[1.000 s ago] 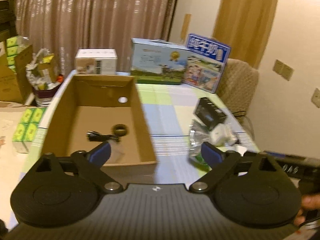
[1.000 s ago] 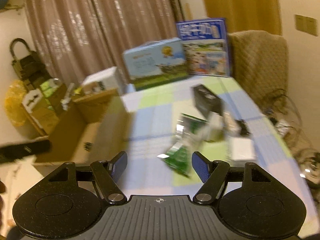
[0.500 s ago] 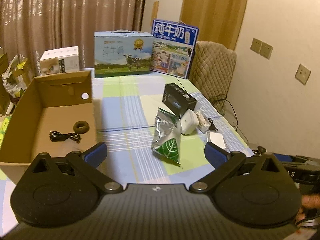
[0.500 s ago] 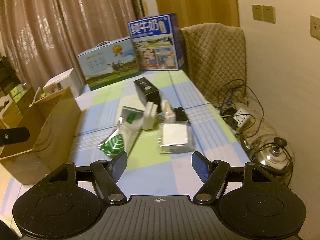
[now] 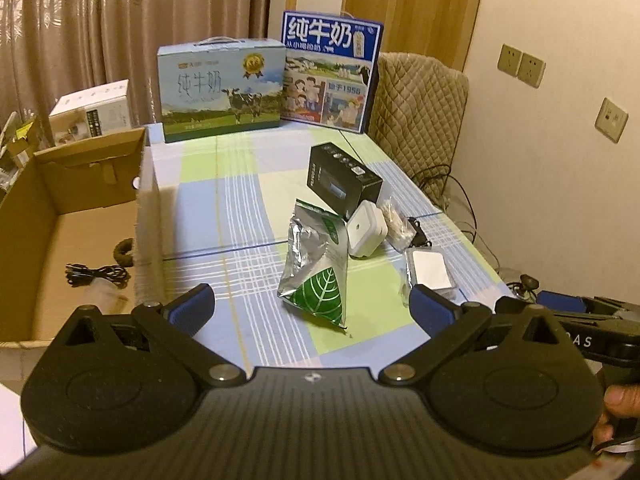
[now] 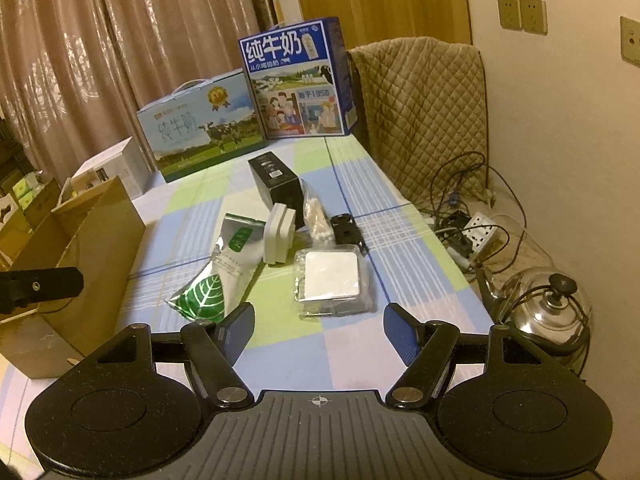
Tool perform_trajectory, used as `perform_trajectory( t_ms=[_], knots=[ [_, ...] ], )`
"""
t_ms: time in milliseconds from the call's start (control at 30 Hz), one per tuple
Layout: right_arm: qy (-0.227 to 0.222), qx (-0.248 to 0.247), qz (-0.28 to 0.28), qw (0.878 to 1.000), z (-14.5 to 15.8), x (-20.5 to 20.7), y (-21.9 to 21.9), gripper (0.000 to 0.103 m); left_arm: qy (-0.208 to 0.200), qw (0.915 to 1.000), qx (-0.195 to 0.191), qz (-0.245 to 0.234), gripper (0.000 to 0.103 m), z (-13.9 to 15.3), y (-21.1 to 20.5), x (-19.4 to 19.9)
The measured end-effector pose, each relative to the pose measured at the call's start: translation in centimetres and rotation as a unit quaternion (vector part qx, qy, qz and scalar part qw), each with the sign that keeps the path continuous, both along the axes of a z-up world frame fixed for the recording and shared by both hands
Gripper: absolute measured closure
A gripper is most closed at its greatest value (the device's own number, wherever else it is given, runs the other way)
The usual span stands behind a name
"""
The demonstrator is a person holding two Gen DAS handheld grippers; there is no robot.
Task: Organize objects
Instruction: 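Move both tools back toward the items left on the table, then move the left tool to the silver foil bag while the right tool approaches the clear-wrapped package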
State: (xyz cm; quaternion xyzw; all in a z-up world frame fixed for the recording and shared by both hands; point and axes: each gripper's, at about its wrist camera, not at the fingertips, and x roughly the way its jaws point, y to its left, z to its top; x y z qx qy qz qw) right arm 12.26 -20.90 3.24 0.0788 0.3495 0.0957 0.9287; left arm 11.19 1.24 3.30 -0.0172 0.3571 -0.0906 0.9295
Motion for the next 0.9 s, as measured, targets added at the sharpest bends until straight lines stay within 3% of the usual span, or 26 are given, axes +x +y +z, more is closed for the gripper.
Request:
perform_trajectory(
  t_ms=[500, 900],
  knots=[
    [0.028, -0.015, 0.015, 0.999, -5.4, 6.8, 1.3, 0.019, 0.038, 0.9991, 0.017, -0.005, 0.001, -4.1, -0.8, 6.5],
    [0.054, -0.055, 0.023, 0.997, -9.6, 12.0, 3.1, 0.017, 0.052, 0.9981, 0.031, -0.013, 0.001, -6.8, -1.2, 9.9]
  ],
)
